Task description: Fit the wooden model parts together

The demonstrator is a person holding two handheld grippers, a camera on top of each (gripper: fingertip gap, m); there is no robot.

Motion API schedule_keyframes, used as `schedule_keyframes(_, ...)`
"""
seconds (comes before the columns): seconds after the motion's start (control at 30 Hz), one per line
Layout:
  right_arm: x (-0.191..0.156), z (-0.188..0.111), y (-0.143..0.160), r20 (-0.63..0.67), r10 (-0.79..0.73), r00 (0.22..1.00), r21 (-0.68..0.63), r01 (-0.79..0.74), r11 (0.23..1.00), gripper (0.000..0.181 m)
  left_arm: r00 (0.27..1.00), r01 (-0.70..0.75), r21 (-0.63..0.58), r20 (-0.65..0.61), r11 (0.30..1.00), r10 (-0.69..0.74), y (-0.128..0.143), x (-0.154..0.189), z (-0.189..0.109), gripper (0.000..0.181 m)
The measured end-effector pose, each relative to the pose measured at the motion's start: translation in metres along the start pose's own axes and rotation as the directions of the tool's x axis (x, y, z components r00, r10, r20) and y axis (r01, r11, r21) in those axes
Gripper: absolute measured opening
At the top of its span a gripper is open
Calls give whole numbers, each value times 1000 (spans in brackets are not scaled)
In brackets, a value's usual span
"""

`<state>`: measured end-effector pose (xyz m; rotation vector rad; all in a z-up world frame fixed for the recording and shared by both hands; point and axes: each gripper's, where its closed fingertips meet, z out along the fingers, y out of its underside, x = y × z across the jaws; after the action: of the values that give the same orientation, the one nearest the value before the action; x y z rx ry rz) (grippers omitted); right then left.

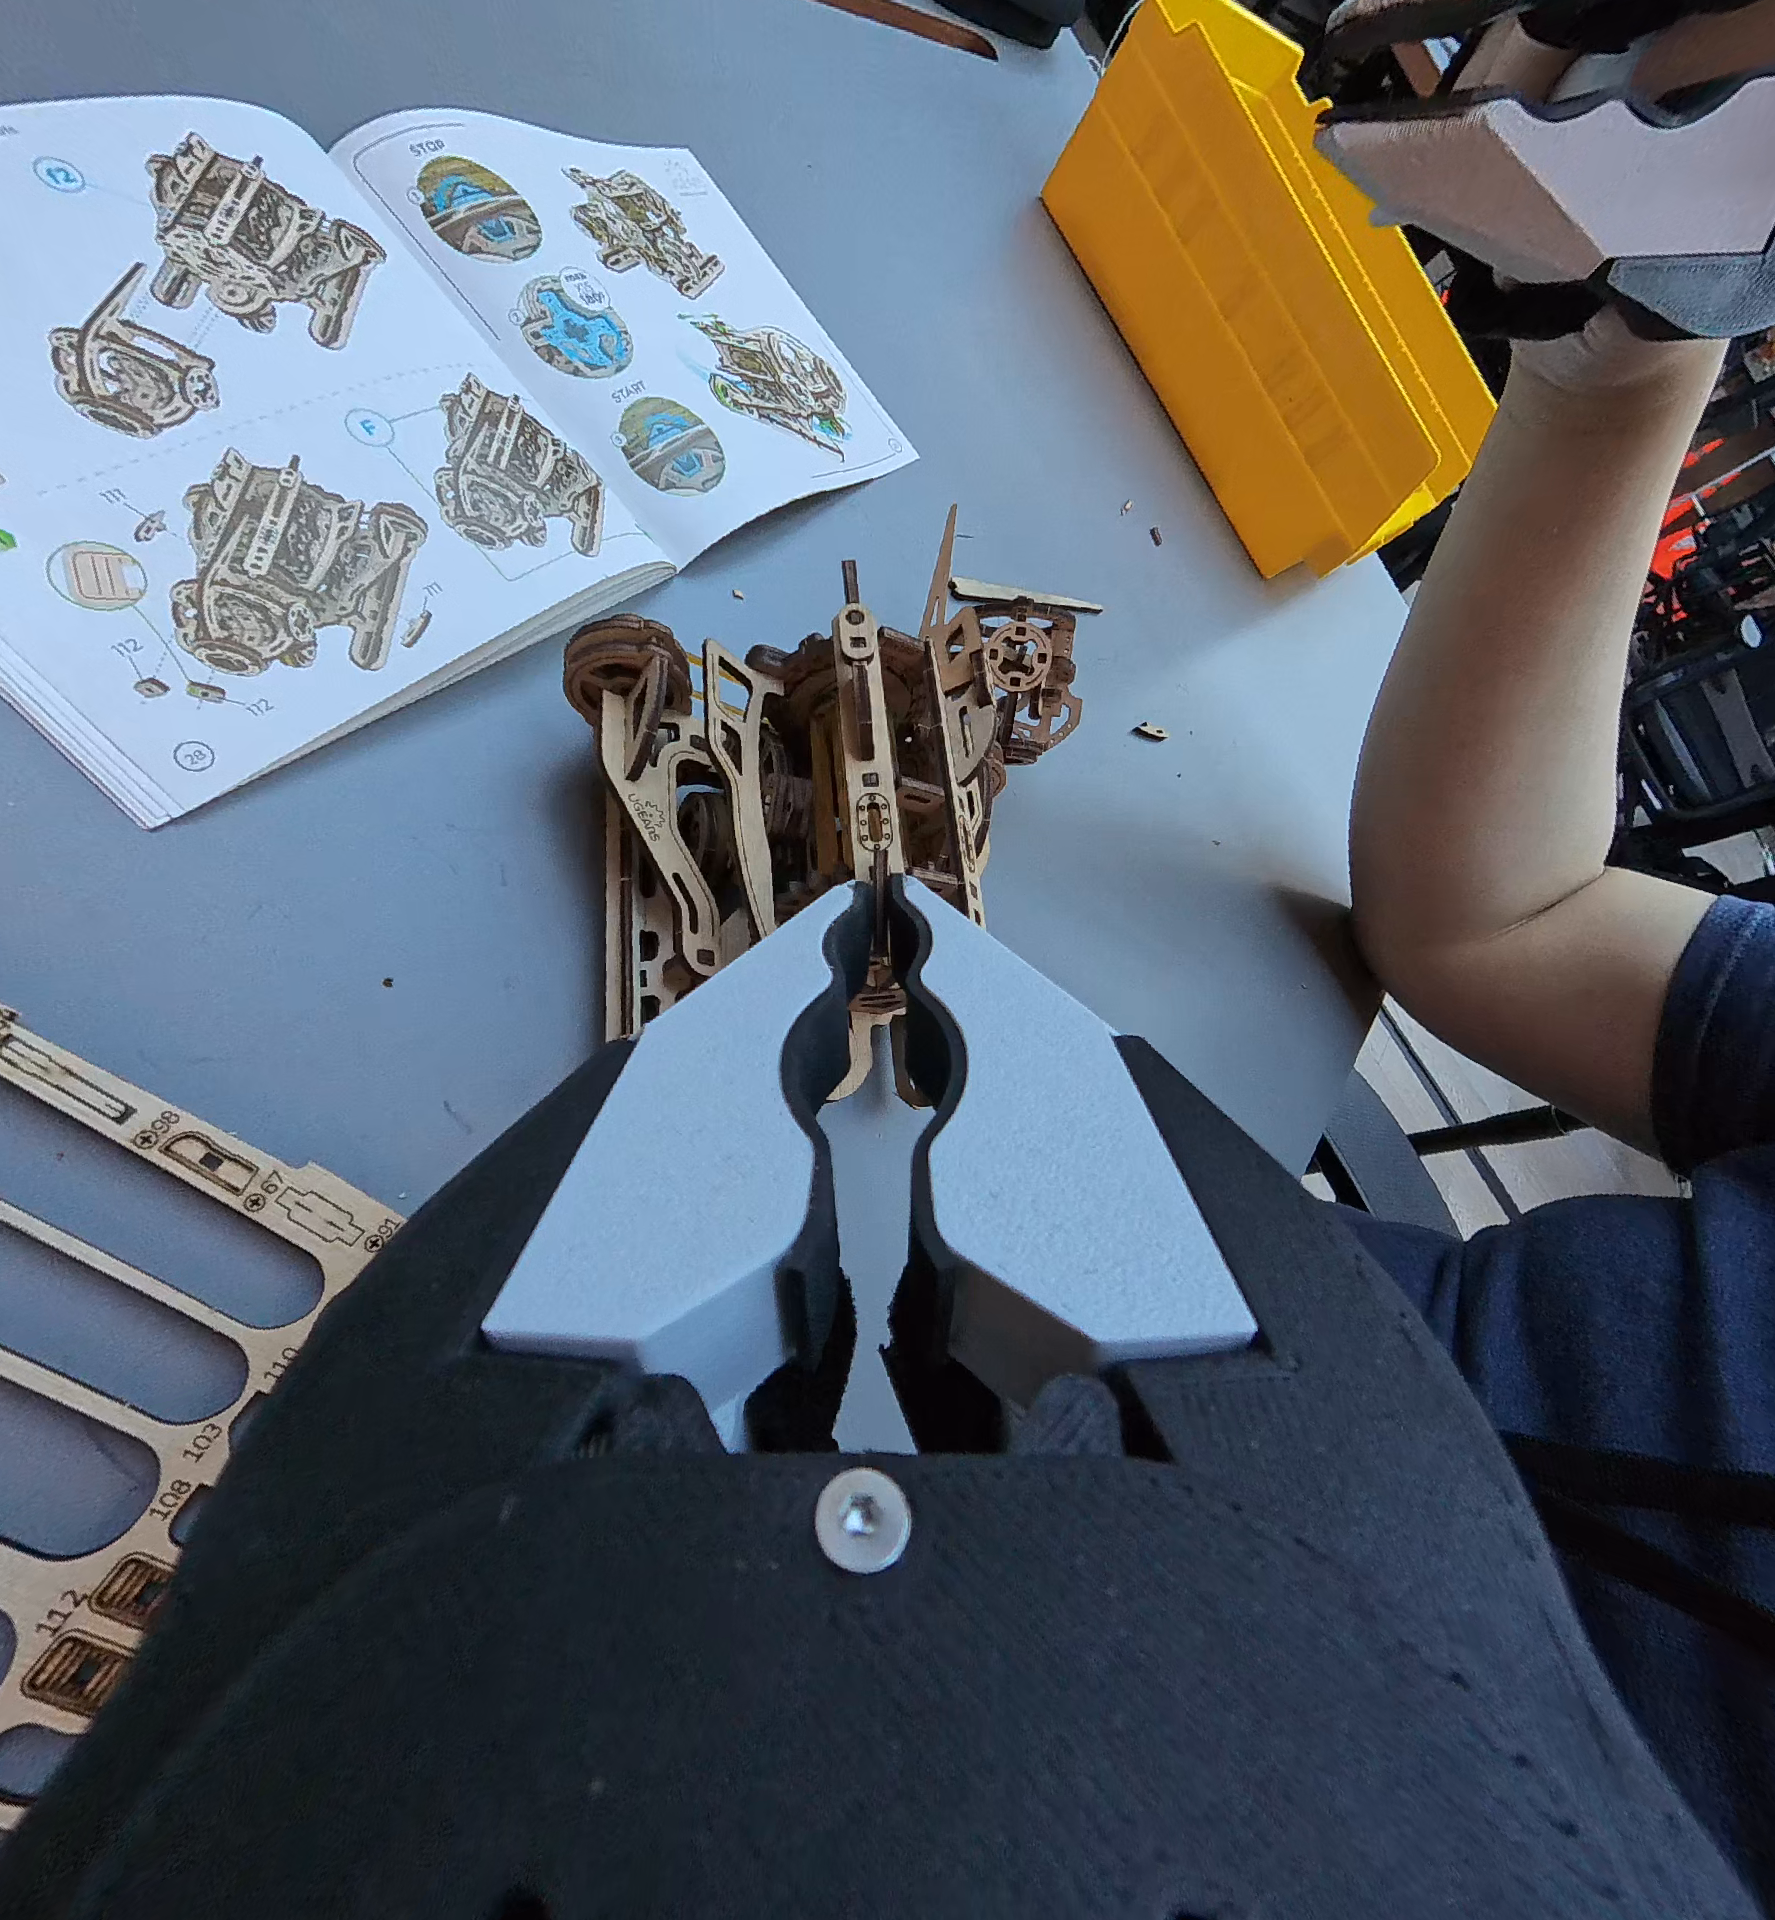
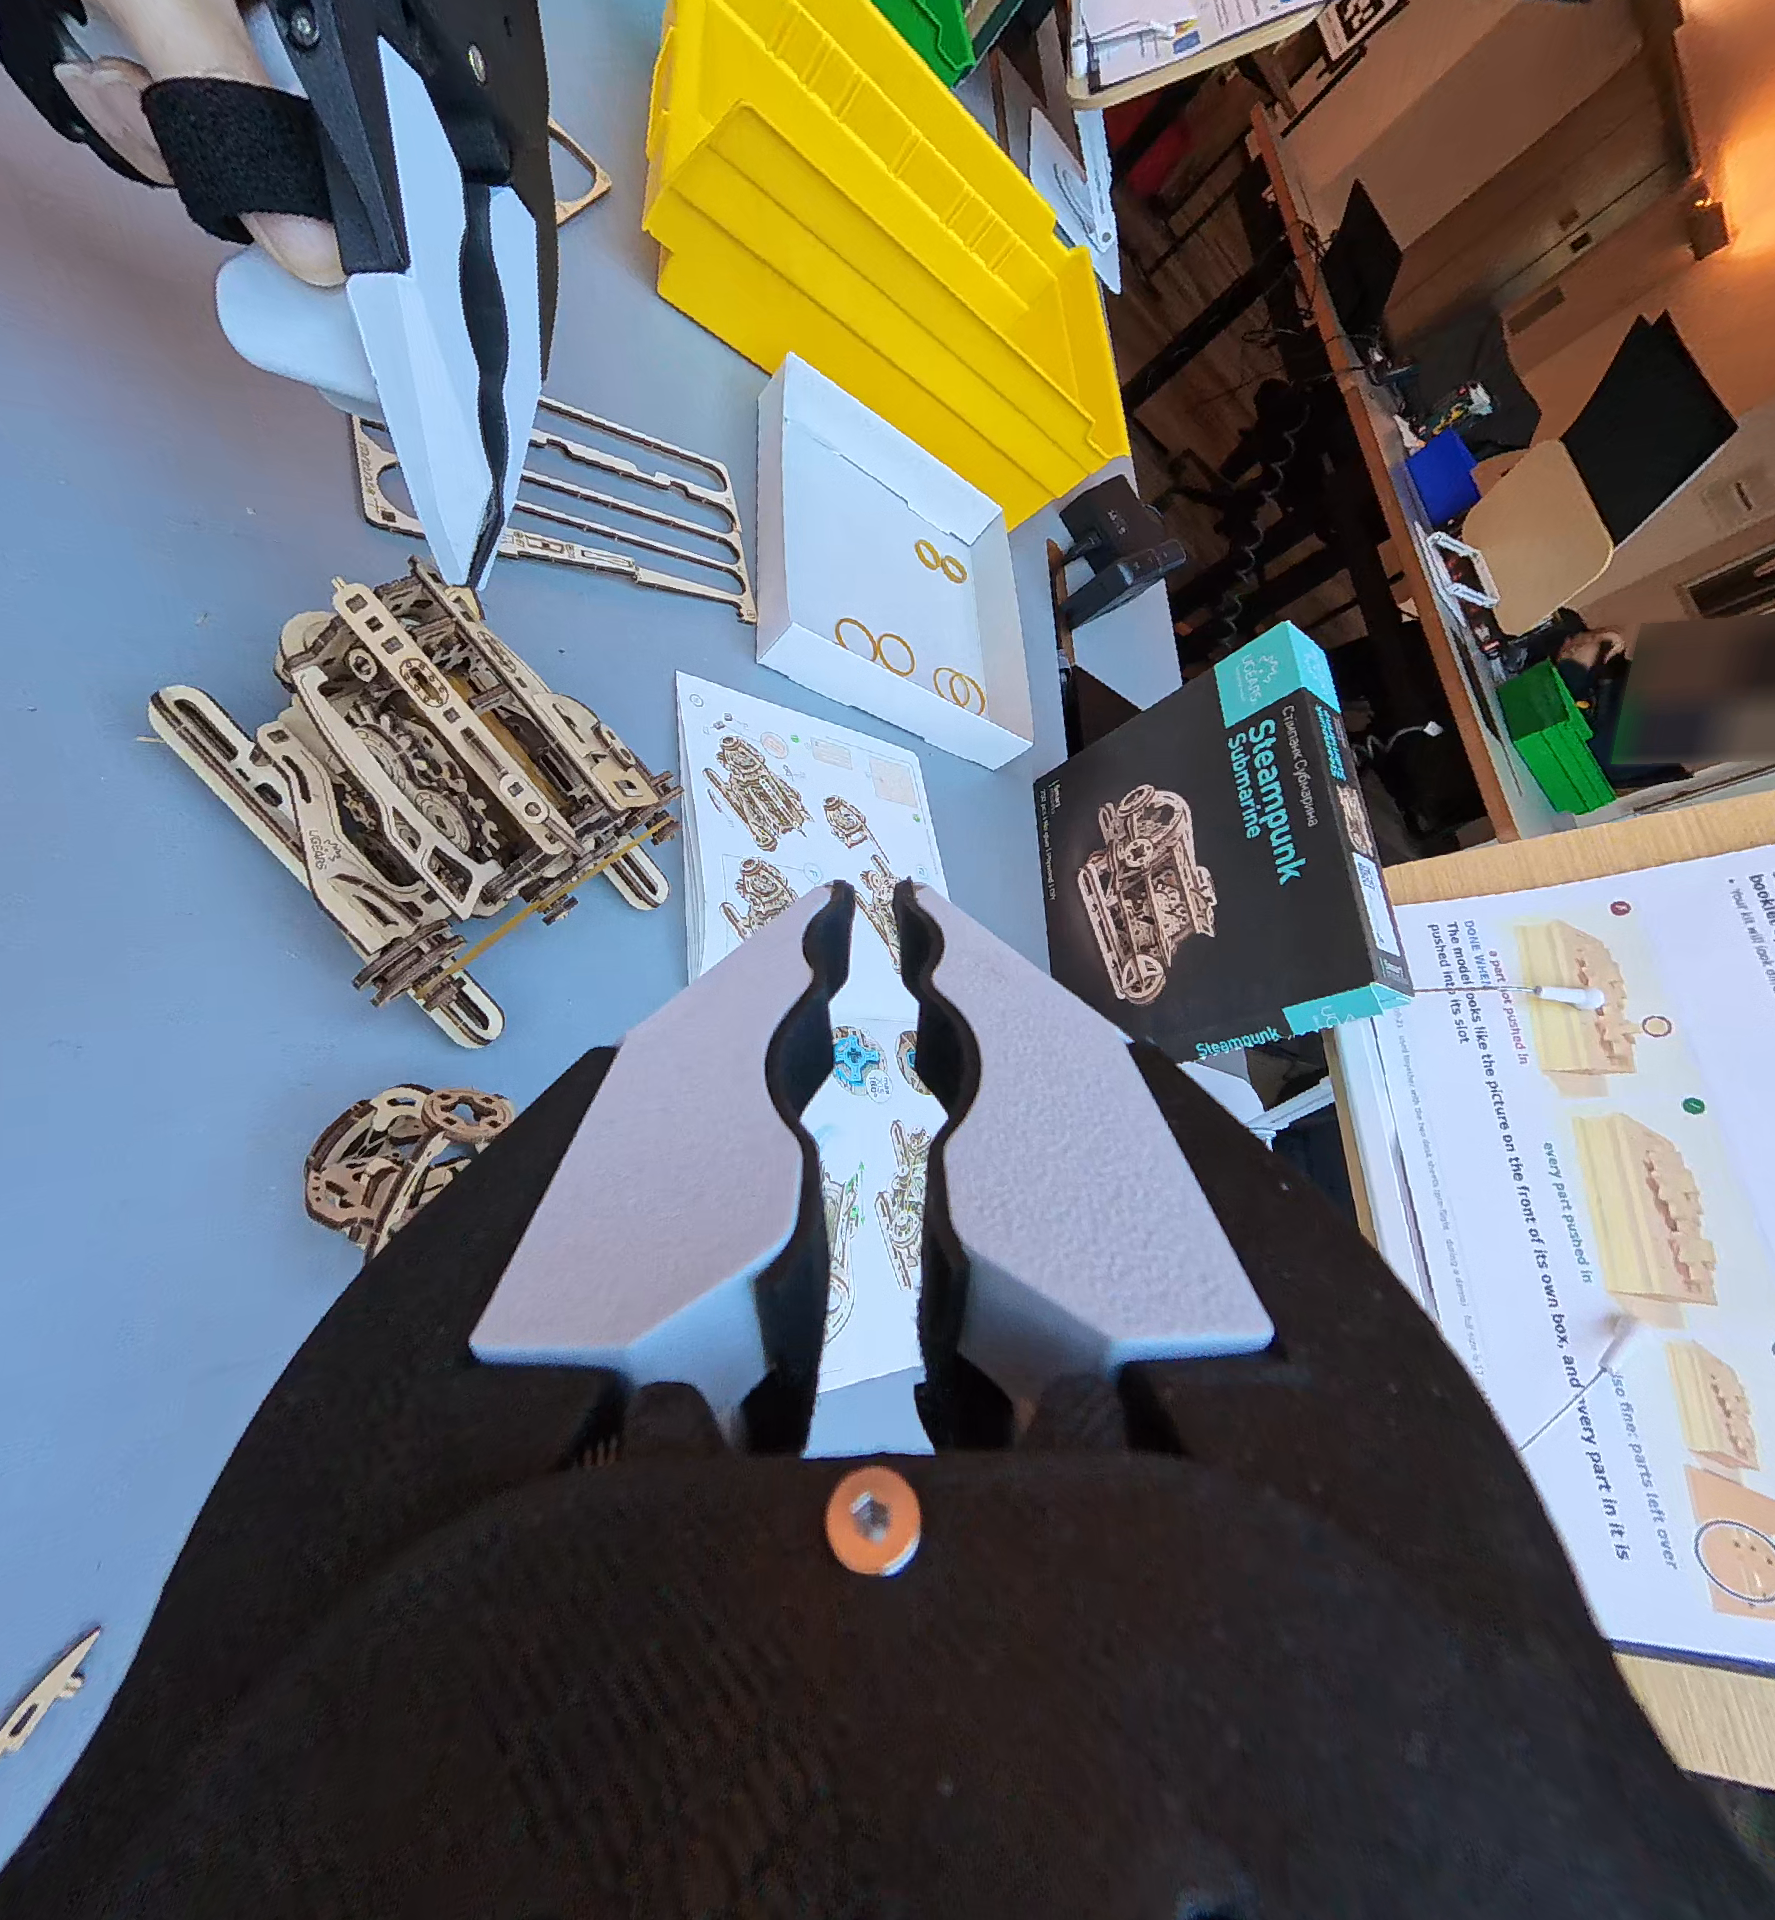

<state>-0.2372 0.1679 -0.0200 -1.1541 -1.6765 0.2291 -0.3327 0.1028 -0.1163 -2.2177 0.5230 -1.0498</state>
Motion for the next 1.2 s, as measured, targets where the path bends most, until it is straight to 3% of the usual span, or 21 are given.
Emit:
schedule_keyframes(0.03, 0, 0, 0, 0, 2, 1000, 0, -2, 1000, 7, 1000, 0, -1, 0, 1000, 0, 0, 0, 0, 1)
schedule_keyframes(0.9, 6, -6, 6, -17, 21, 1000, 5, -21, 1000, 7, 1000, -4, -8, -6, 1000, 4, 0, 2, 0, 0)
schedule_keyframes(1.2, 8, -7, 9, -25, 29, 999, 1, -29, 1000, 7, 1000, -13, 50, -18, 999, 14, -11, 6, -6, 0)
